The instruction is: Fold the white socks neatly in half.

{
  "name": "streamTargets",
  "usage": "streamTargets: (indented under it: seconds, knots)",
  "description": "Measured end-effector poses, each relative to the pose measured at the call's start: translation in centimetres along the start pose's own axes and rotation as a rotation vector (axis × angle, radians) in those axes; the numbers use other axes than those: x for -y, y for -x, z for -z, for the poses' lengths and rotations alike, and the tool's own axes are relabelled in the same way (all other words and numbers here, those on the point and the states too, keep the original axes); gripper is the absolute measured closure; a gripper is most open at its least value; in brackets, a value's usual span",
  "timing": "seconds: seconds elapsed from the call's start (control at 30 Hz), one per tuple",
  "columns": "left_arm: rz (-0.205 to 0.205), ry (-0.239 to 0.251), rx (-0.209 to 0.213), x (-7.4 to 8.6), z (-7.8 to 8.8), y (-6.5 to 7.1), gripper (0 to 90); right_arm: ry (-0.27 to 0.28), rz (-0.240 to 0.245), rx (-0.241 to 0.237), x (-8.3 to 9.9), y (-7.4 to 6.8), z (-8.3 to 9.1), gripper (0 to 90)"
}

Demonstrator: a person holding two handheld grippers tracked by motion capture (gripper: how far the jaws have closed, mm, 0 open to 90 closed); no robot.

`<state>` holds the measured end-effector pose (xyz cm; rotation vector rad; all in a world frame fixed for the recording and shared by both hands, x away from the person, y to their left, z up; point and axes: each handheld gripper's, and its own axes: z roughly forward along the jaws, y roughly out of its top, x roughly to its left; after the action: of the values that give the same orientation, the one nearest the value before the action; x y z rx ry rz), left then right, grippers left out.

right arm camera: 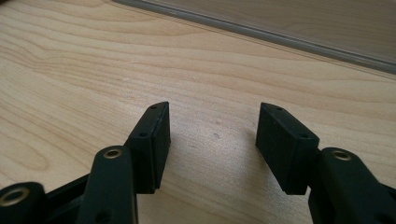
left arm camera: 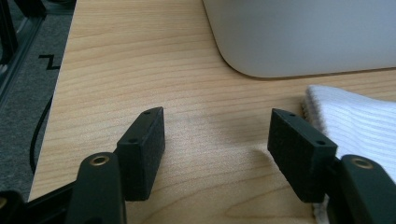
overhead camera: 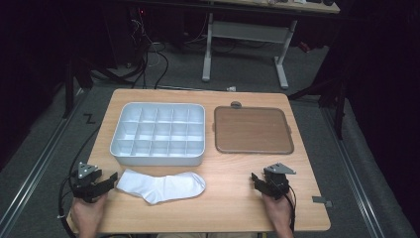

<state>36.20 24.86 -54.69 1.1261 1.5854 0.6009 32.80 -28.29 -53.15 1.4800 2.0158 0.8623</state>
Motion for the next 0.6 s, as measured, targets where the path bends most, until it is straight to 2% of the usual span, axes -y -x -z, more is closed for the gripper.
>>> streamTargets:
  seconds: [0.6]
  knots:
    - [0.013,-0.005,0.005,-0.07,0.11,-0.07,35.9,0.0,-0.002,0.0,0.0,-0.02,0.0,44.9]
